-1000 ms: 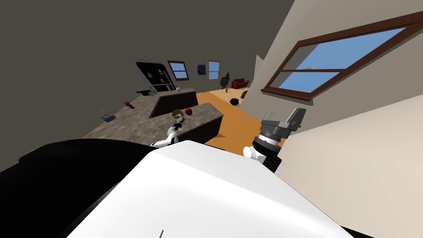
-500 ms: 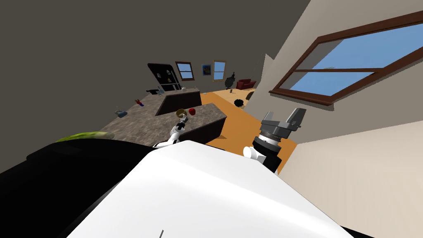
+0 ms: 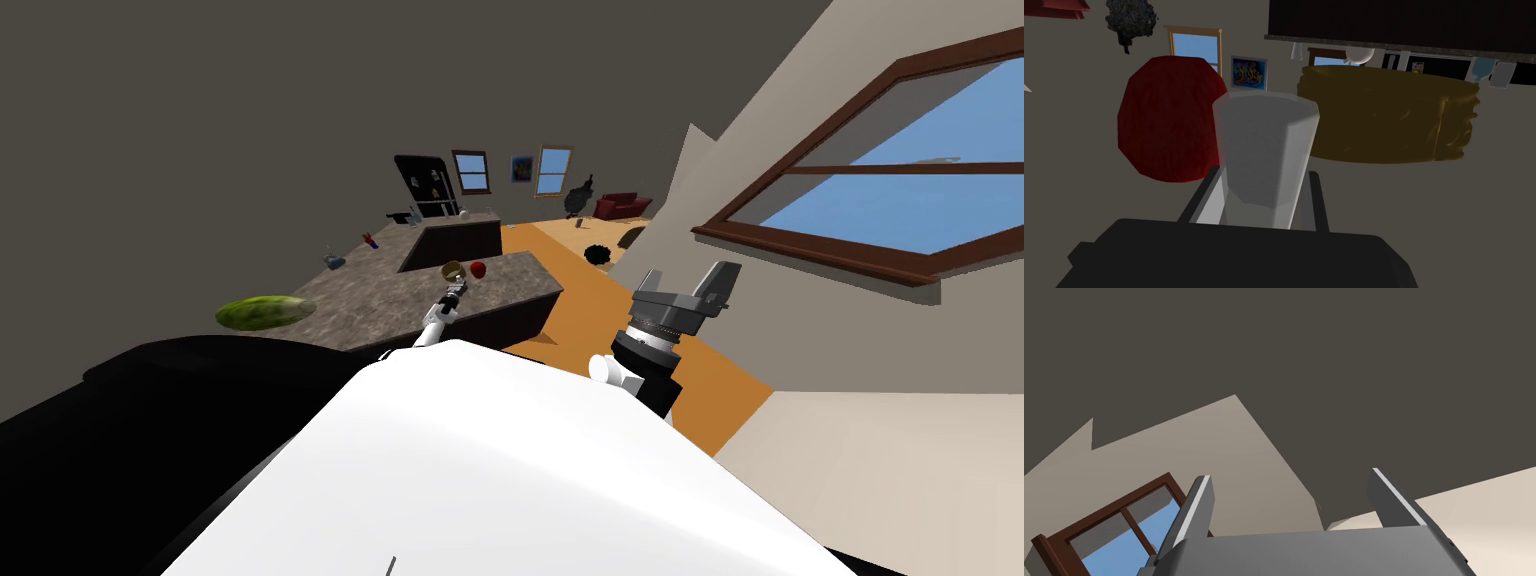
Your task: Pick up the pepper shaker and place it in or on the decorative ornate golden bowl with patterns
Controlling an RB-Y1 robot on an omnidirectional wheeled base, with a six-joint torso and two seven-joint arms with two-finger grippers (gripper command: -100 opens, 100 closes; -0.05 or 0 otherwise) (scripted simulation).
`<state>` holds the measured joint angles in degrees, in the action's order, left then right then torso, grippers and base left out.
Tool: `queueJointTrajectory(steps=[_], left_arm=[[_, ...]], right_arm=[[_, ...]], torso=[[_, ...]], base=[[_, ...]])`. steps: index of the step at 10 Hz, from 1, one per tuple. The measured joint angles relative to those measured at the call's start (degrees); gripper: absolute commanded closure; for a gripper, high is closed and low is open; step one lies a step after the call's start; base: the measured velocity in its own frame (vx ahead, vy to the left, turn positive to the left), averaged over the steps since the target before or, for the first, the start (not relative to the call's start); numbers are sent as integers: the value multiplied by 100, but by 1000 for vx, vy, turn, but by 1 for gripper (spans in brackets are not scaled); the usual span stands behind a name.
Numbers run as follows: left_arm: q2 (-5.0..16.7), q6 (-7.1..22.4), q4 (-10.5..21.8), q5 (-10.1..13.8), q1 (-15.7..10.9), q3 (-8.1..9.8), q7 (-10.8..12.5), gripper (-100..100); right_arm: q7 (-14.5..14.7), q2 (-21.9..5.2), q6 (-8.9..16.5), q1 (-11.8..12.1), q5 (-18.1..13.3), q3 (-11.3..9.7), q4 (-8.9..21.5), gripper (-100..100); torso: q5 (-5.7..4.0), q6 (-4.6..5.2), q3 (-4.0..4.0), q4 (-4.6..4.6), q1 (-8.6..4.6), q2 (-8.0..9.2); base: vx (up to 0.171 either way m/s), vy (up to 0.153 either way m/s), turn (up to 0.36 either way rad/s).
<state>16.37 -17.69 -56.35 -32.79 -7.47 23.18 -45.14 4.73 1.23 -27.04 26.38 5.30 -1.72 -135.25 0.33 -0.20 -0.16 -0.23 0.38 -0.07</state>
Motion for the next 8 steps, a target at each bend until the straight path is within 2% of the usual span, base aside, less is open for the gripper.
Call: queueJointTrajectory(steps=[1, 2, 3, 4, 5, 6, 8], left_arm=[[-48, -1, 5, -23, -77, -132, 16, 100], [-102, 52, -145, -41, -25, -249, 48, 100], [-215, 169, -449, -75, 124, -460, 129, 100], [-229, 197, -485, -80, 145, -489, 151, 0], [-227, 194, -480, -79, 143, -485, 149, 100], [-197, 118, -370, -27, 82, -463, 165, 100], [-88, 30, -293, 106, 105, -533, 328, 100]], right_arm=[[0, 0, 0, 1, 0, 0, 0, 0], [0, 0, 0, 0, 0, 0, 0, 0], [0, 0, 0, 1, 0, 0, 0, 0], [0, 0, 0, -1, 0, 0, 0, 0], [0, 0, 0, -1, 0, 0, 0, 0], [0, 1, 0, -1, 0, -1, 0, 0], [0, 2, 1, -2, 0, -2, 1, 0]], torso=[[0, -6, -1, 0, -1, -2], [0, 2, 1, 0, -2, 2], [1, -7, 1, -1, 1, 2], [1, 0, 4, 2, 3, 7], [1, -1, 8, 3, 4, 14], [13, -5, 12, -14, -33, 41], [43, -15, 18, -45, -43, 85]], base=[[46, -5, 135], [60, 10, 275], [30, -4, 70], [4, -1, -11], [-59, -113, 78], [-125, -128, 86], [-139, -157, 83]])
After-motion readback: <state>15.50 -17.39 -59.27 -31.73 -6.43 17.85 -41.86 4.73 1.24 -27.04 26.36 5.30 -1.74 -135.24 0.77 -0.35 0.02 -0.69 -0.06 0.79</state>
